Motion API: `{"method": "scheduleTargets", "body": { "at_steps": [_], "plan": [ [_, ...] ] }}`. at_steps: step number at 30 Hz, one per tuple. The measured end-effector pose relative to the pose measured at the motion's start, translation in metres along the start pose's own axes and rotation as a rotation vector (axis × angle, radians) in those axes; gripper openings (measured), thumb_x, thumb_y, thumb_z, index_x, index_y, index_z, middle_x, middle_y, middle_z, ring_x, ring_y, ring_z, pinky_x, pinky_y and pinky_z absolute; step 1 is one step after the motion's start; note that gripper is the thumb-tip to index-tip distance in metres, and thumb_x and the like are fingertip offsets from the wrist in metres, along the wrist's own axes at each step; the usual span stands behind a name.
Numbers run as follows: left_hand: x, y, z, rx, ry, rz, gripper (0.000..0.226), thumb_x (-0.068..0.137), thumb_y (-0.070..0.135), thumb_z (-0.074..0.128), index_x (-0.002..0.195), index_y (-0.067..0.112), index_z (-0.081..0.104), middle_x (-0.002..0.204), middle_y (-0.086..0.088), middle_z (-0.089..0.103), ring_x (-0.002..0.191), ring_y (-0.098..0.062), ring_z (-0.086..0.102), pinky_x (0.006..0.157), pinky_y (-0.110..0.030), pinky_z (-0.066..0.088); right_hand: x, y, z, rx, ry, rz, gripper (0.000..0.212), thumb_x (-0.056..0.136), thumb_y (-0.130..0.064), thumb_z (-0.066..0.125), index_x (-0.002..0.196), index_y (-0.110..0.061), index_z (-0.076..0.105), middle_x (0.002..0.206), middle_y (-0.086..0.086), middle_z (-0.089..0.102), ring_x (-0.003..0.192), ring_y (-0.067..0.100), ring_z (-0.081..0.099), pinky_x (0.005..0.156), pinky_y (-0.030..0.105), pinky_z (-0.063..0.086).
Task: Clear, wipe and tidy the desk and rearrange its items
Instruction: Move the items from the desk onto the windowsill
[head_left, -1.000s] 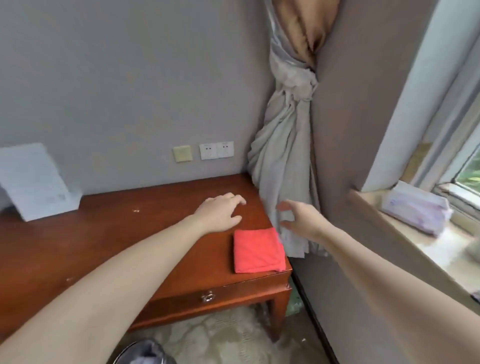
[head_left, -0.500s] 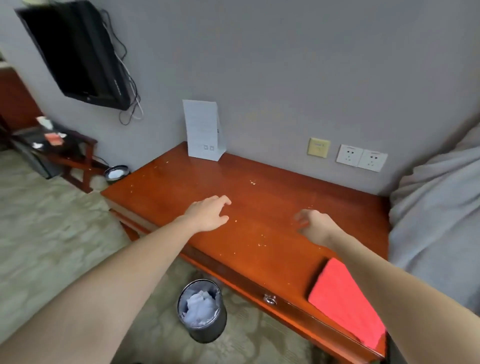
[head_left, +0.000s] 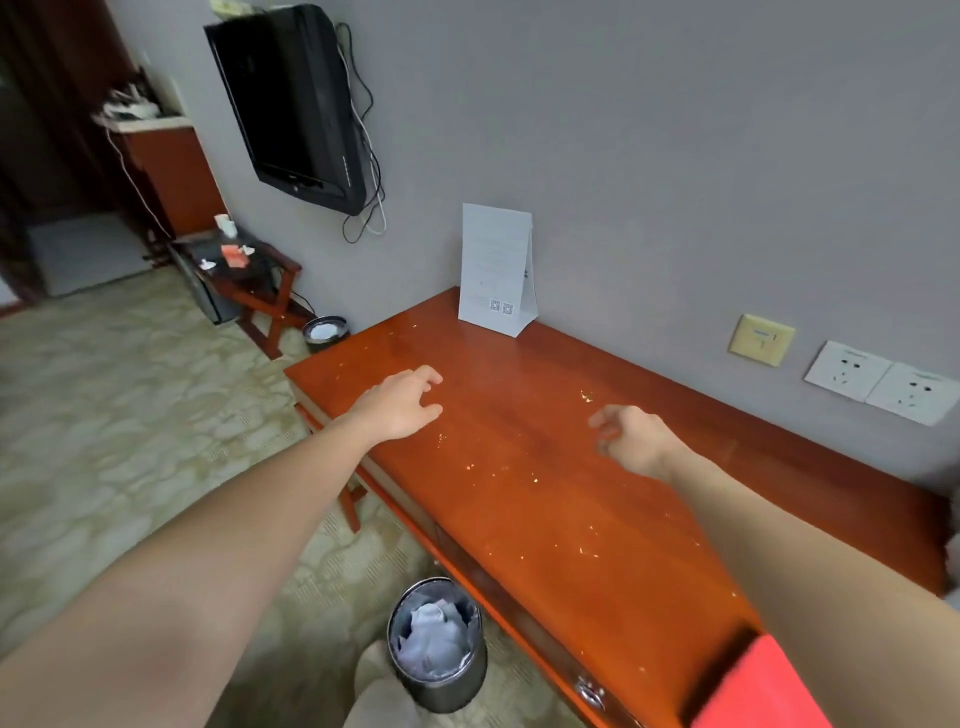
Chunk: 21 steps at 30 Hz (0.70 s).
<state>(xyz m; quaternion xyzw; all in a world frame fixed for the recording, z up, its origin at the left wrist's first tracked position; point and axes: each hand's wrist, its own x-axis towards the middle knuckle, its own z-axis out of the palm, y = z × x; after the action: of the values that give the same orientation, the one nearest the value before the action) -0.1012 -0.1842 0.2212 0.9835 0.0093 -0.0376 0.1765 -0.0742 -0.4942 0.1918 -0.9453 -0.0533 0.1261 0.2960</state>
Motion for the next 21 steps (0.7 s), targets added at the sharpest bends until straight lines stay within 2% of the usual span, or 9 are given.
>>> {"method": "scheduleTargets", "body": {
  "at_steps": [6, 11, 14, 18, 21],
  "plan": [
    [0.078, -0.035, -0.008, -0.059, 0.024, 0.009, 0.048, 0.098, 0.030, 0.059, 0.143, 0.024, 0.043, 0.143, -0.001, 0.052, 0.128, -0.022, 0.052, 0.106, -0.046, 0.045, 0.078, -0.022, 0.007, 0.034, 0.009, 0.026, 0.032, 0.091, -0.012, 0.059, 0.121, -0.020, 0.060, 0.119, 0.002, 0.064, 0.113, 0.022, 0.057, 0.098, 0.031, 0.046],
    [0.199, -0.082, -0.017, -0.089, -0.004, 0.053, 0.047, 0.098, 0.029, 0.059, 0.142, 0.025, 0.043, 0.142, 0.000, 0.052, 0.128, -0.021, 0.052, 0.106, -0.045, 0.046, 0.175, -0.048, 0.023, 0.078, 0.027, 0.089, 0.035, 0.090, -0.010, 0.058, 0.124, -0.019, 0.059, 0.120, 0.003, 0.065, 0.114, 0.023, 0.058, 0.099, 0.033, 0.047],
    [0.296, -0.112, -0.019, -0.053, -0.053, 0.136, 0.048, 0.098, 0.029, 0.058, 0.143, 0.025, 0.042, 0.142, 0.000, 0.052, 0.127, -0.020, 0.051, 0.104, -0.045, 0.047, 0.252, -0.064, 0.032, 0.087, 0.083, 0.152, 0.038, 0.090, -0.010, 0.057, 0.127, -0.019, 0.059, 0.122, 0.003, 0.065, 0.115, 0.024, 0.059, 0.098, 0.034, 0.048],
    [0.415, -0.149, -0.025, -0.011, -0.178, 0.229, 0.046, 0.098, 0.030, 0.056, 0.142, 0.025, 0.042, 0.140, 0.001, 0.051, 0.124, -0.019, 0.052, 0.103, -0.045, 0.047, 0.349, -0.095, 0.042, 0.116, 0.127, 0.305, 0.038, 0.089, -0.014, 0.058, 0.126, -0.023, 0.060, 0.122, 0.001, 0.064, 0.107, 0.024, 0.061, 0.089, 0.032, 0.050],
    [0.493, -0.176, -0.028, 0.044, -0.300, 0.287, 0.047, 0.098, 0.030, 0.057, 0.142, 0.025, 0.042, 0.141, 0.000, 0.050, 0.124, -0.019, 0.053, 0.100, -0.043, 0.050, 0.414, -0.116, 0.042, 0.119, 0.152, 0.405, 0.041, 0.084, -0.016, 0.057, 0.124, -0.027, 0.061, 0.124, -0.002, 0.063, 0.111, 0.023, 0.059, 0.095, 0.038, 0.050]
  ]
}}
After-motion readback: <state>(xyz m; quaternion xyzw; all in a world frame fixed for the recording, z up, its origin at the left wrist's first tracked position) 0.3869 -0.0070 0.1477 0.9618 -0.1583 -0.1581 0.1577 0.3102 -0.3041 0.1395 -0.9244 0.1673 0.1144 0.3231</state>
